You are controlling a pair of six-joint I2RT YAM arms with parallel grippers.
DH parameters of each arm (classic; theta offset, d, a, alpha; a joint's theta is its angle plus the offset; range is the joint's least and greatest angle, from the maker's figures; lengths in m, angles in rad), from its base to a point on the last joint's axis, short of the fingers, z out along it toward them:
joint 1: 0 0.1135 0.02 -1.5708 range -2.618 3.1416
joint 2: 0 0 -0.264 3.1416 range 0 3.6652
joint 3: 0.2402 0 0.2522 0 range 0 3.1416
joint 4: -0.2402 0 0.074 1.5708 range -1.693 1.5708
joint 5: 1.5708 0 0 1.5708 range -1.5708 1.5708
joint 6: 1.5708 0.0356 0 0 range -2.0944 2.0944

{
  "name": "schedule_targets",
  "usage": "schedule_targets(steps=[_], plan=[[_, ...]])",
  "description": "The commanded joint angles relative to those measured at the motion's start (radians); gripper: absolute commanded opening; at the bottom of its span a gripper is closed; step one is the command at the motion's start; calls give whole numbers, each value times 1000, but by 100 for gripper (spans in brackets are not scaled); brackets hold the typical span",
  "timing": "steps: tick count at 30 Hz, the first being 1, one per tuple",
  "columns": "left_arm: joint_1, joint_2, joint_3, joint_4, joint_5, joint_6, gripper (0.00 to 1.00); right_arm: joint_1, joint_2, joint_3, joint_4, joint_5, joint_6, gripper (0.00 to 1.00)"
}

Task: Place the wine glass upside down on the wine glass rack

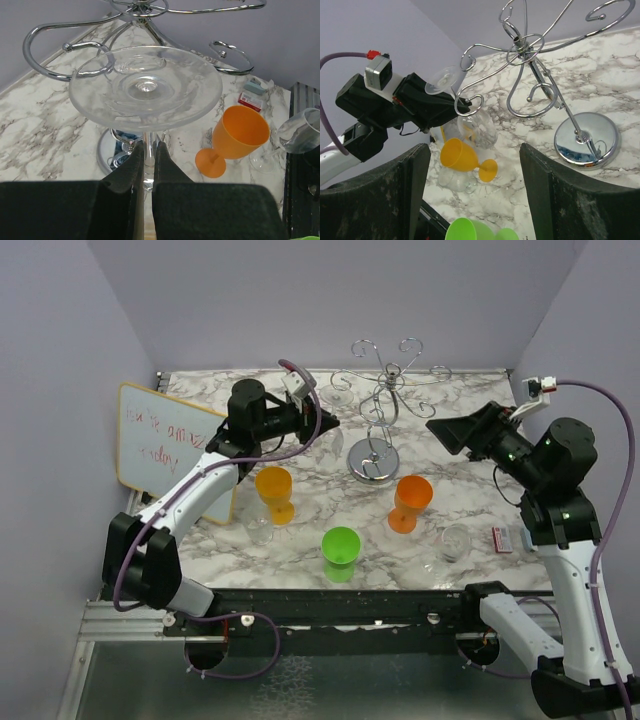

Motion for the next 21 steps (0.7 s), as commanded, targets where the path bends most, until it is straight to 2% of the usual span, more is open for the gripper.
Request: schedule_targets(steps=[1,6,12,21], plan=[[-6,38,73,80,73,-2,0,-2,-22,-11,-38,-22,5,77],[-9,91,118,114,118,-12,0,-3,-35,-31,-52,-34,4,77],[-14,148,153,141,95,-22,0,-3,-50,-47,-83,-15,-5,77],[-19,200,171,149,132,-29,0,-3,-61,-61,-89,-15,-6,77]])
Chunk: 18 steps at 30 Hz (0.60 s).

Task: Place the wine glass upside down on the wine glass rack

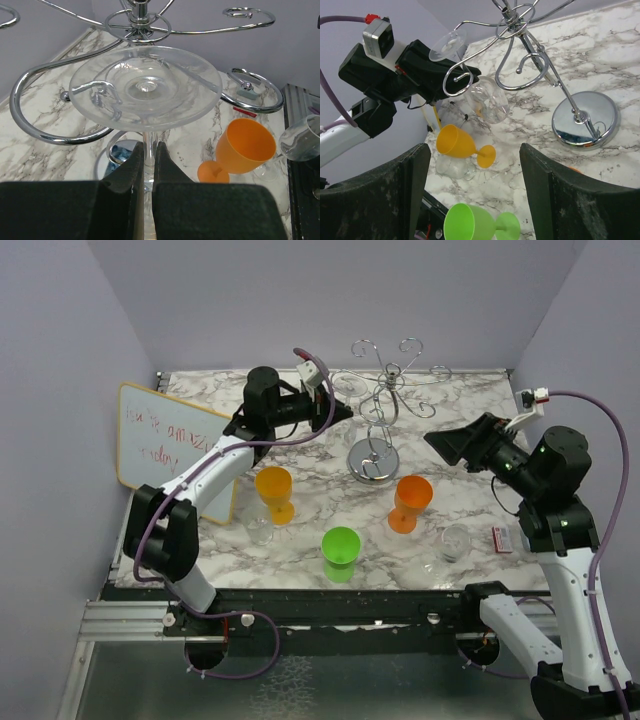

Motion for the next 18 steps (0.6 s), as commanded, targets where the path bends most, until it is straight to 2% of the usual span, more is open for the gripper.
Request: schedule_targets(steps=[1,18], plan=[[-5,12,29,59,46,-7,0,-3,-18,-11,-25,-11,-5,77],[-11,96,85,134,-70,-99,0,-2,-23,-23,-22,5,12,77]])
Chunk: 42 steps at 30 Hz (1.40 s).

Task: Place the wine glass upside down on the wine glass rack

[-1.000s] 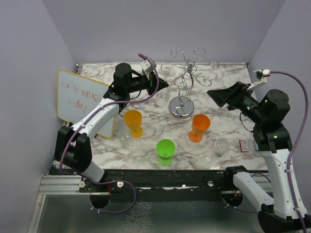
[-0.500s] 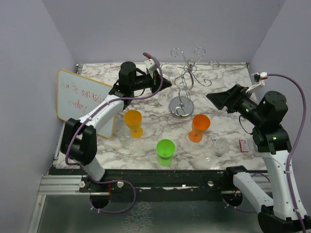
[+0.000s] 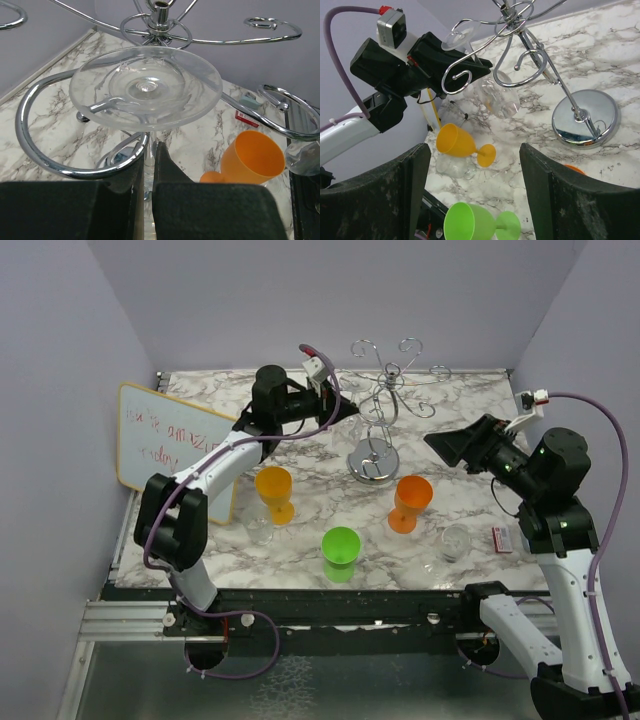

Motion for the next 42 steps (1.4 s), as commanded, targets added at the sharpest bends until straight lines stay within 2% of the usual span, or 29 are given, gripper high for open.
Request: schedule_targets(steps=[1,11,16,30,37,42], plan=[[-6,17,48,85,-71,-41,0,-3,-15,-14,-21,4,13,77],[-14,-15,28,125,-266,-74,0,-3,-21,-24,-12,14,26,77],[-16,-46,-30,168,-341,-87,0,-3,-25,-8,-37,39,7,77],[-16,-123,-138,231,-393,-58,0,-3,-23,-6,-39,36,9,77],[-14,-165,-186,238,-472,-42,0,-3,-18,-6,-35,32,13,77],[-14,-185,-206,241,-409,-11,0,-3,-16,-3,-38,33,24,76]])
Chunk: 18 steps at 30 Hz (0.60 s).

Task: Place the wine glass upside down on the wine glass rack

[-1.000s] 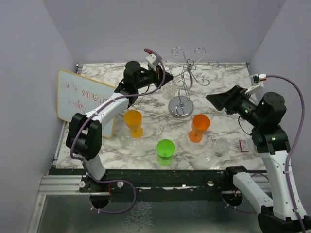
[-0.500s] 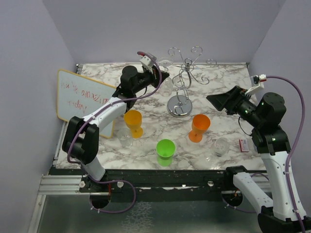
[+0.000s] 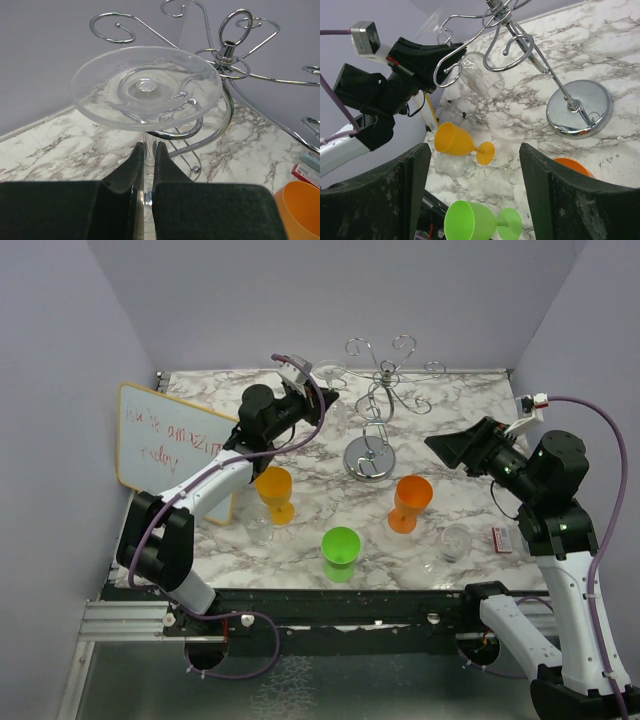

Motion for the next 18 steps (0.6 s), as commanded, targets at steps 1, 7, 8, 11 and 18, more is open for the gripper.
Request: schedule_targets(steps=[1,7,8,11,18], plan=[[-1,-57,-21,66,46,44,0,-3,1,15,-19,10,12,76],[-1,-53,-48,69,189,81,0,-3,24,6,9,-5,82,75],[-1,-48,-47,70,224,86,0,-3,28,3,20,-12,92,75],[-2,-39,-47,71,281,98,0,-3,38,-2,35,-17,121,75],[-1,-32,-81,69,216,119,31,-3,50,-37,76,3,221,75]])
